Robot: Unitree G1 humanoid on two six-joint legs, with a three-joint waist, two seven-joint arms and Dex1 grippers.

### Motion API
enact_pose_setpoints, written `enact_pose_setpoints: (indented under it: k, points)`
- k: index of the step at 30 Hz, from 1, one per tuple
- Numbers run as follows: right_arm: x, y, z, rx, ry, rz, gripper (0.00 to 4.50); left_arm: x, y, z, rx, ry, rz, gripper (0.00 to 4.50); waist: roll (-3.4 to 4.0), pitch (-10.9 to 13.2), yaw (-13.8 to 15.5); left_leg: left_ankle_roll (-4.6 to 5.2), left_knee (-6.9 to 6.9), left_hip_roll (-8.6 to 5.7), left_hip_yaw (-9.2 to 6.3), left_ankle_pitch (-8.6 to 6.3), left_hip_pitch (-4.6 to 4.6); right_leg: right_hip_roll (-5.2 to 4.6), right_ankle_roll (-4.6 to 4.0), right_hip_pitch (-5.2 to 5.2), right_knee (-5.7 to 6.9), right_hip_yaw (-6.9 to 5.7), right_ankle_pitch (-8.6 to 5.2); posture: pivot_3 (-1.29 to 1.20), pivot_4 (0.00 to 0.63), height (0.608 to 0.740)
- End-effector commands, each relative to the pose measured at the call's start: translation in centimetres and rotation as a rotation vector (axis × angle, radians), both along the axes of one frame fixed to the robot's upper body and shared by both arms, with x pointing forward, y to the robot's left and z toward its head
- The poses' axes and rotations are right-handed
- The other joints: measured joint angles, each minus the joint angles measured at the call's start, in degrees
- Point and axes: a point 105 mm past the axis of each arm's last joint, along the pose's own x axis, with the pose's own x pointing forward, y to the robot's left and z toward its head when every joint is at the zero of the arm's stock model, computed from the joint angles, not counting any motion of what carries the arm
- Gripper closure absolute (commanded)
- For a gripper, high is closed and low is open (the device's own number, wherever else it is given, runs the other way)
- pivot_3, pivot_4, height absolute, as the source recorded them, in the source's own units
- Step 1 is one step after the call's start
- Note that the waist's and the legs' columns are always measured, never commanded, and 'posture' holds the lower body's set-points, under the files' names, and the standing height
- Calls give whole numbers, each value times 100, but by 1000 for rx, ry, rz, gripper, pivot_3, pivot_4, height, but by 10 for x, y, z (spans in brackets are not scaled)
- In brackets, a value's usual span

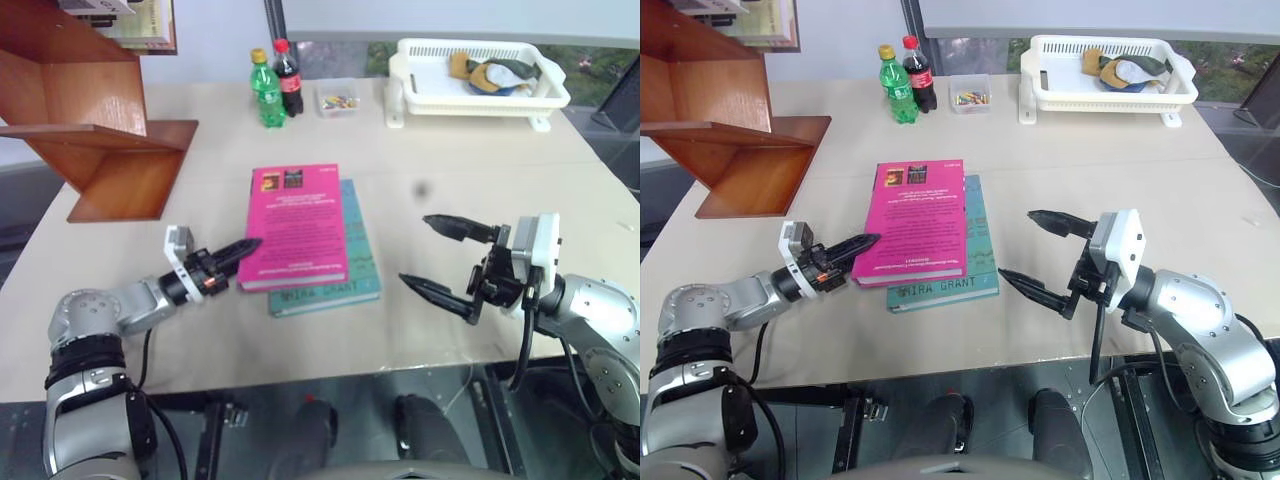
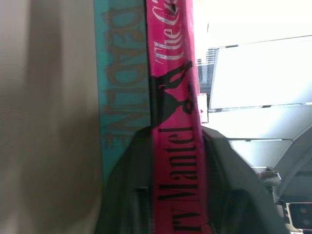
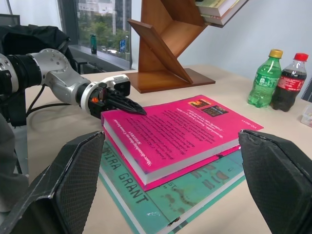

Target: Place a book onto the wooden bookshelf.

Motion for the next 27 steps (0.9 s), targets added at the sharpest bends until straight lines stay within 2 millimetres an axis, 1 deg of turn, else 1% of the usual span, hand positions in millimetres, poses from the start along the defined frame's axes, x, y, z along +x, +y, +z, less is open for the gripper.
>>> enact_pose_setpoints:
  k: [1,3,6,9,14,17,18,19,20,21,23,25,26,27]
  points:
    - [-6,1,10,4,-49,8,0,-6,8,4,7,-6,7,3325,0,0,-6,0,0,1,-1,0,0,0,0,0,0,0,0,0,150,740]
    - [-5,2,10,4,-49,11,0,-9,12,8,5,-21,14,3325,0,0,-19,0,0,3,-10,0,0,0,0,-1,0,1,0,0,150,740]
    - [-4,4,10,7,-50,17,0,-18,17,23,14,-75,18,3325,0,0,-29,0,0,8,-18,0,-2,0,0,-8,0,5,0,0,150,740]
    - [-3,6,10,12,-50,27,0,-34,18,45,128,-204,21,3325,-2,2,-18,-1,-1,12,-20,0,-9,-3,0,-15,1,5,0,0,150,740]
    - [0,12,9,25,-45,56,0,-54,8,91,351,-465,67,3325,-4,3,23,-3,-2,10,-24,-1,-19,-20,-1,-22,0,2,0,0,150,740]
    - [2,16,9,37,-43,85,0,-63,5,108,573,-583,111,3325,-5,6,12,-5,-3,7,-21,-1,-19,-24,-1,-21,-1,4,0,0,150,740]
    - [3,18,9,42,-43,95,0,-63,7,111,701,-616,128,3325,-4,6,12,-6,-7,7,-18,-1,-17,-23,-2,-22,-2,6,0,0,150,740]
    - [4,19,9,44,-43,101,0,-63,8,114,781,-637,138,3325,-5,6,8,-6,-8,7,-17,0,-16,-21,-2,-22,-2,6,0,0,150,740]
    - [6,21,9,48,-45,113,0,-61,10,127,862,-737,186,3325,-6,8,-3,-6,-9,8,-18,-1,-15,-19,-3,-22,-2,5,-1,0,150,740]
    - [10,23,12,63,-49,125,0,-59,17,141,1045,-860,238,3325,-3,9,-8,-7,-13,9,-13,0,-13,-14,-6,-22,-3,7,-2,0,150,740]
    - [17,28,20,95,-58,150,0,-59,27,165,1358,-1062,279,3325,1,12,-27,-9,-16,11,13,1,-8,-8,-29,-22,-5,12,-10,0,150,740]
    - [22,33,27,120,-66,177,0,-60,42,180,1578,-1169,271,3325,9,17,-15,-16,-22,12,38,6,-5,1,-38,-23,-10,20,-6,0,150,740]
    - [23,35,31,133,-68,192,0,-62,50,191,1692,-1240,268,3325,11,18,-8,-9,-25,11,40,2,-4,4,-39,-23,-10,21,-6,0,150,740]
    - [25,37,33,140,-70,201,0,-64,54,198,1768,-1290,256,3325,12,18,-5,-6,-26,12,40,0,-4,6,-39,-23,-11,19,-6,0,150,740]
